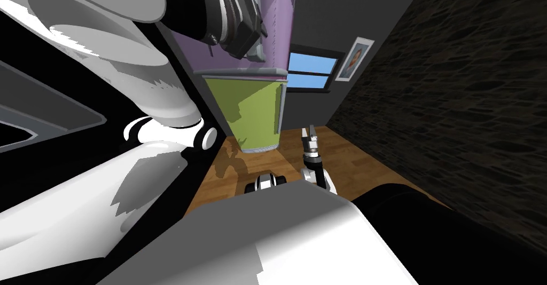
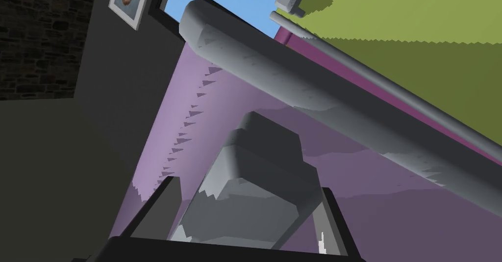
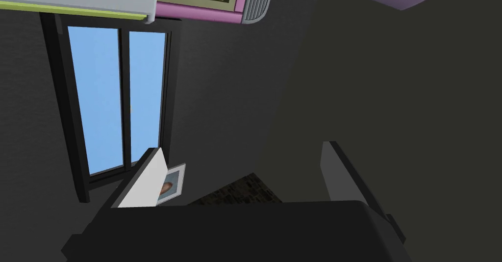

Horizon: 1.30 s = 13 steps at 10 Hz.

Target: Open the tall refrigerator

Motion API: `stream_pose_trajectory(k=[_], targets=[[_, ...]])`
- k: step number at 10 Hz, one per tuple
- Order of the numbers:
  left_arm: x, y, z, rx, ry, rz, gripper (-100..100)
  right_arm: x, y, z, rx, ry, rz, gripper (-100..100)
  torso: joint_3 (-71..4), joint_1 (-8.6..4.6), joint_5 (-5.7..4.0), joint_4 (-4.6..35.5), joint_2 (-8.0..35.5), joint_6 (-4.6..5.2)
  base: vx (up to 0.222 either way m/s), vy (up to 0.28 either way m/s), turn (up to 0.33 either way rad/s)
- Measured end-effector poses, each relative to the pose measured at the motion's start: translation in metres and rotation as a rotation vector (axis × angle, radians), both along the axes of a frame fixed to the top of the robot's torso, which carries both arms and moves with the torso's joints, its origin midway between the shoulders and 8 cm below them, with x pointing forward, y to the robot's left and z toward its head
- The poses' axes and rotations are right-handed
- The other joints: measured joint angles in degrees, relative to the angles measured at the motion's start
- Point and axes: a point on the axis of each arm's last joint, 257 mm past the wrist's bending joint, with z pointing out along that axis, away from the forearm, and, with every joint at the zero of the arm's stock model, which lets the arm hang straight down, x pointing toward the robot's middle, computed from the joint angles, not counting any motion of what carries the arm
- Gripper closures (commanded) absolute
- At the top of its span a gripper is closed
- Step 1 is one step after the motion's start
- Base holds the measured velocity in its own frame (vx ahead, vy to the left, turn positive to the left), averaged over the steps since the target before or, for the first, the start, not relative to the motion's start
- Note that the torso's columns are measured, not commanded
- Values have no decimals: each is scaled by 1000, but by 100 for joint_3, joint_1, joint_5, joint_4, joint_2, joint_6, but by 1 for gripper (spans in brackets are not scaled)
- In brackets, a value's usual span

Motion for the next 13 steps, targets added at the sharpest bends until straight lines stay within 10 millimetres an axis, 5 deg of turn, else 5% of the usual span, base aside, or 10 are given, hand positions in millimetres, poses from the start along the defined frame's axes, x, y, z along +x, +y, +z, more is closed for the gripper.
stream_pose_trajectory(k=[13], targets=[[-78, -58, -1, 3, 3, -282, 100, 0, 0, 0, 0, 0, 0, 0, -22, -5, 2, -9, -19, -1, -36, 262, -55]])
